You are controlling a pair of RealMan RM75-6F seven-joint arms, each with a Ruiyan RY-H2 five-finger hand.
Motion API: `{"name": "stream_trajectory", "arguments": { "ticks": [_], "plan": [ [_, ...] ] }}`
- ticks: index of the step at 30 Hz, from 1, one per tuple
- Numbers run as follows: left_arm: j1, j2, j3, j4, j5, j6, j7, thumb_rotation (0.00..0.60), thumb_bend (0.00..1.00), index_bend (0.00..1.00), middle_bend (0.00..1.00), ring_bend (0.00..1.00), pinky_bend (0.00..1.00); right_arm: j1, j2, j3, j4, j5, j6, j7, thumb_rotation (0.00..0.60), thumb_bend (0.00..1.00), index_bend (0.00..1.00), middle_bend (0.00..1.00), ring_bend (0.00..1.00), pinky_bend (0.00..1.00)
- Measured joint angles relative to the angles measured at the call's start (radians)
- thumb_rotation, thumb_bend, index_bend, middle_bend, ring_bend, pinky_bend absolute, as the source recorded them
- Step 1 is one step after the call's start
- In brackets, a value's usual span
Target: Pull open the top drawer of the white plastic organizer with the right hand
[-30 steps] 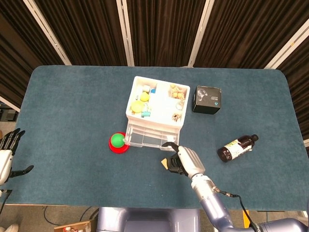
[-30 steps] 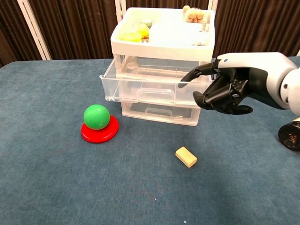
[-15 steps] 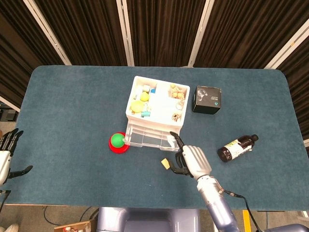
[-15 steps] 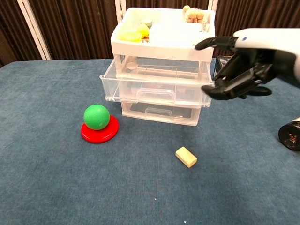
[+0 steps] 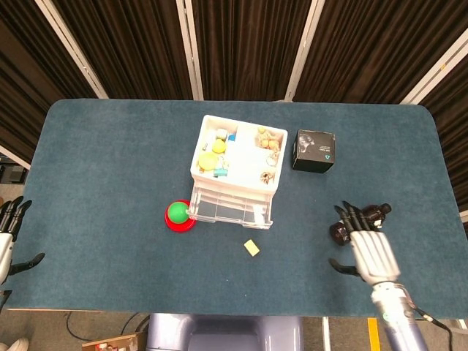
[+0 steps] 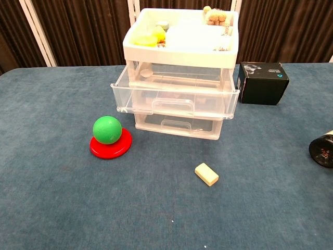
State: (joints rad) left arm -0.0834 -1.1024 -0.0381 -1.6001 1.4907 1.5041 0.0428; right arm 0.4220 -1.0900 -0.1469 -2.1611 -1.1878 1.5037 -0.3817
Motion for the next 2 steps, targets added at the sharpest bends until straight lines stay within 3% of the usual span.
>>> {"name": "stream_trajectory", "arguments": {
  "ticks": [2],
  "plan": [
    [0.002,-0.007,-0.001,0.001,0.001,0.007,0.028,0.6,0.01,0.05,0.0,0.0,0.08,-0.039,0.007,-0.026,0.069,-0.043,0.011,0.033,0.6,0.19,0.0,0.0,0.0,0.11]
  ]
}}
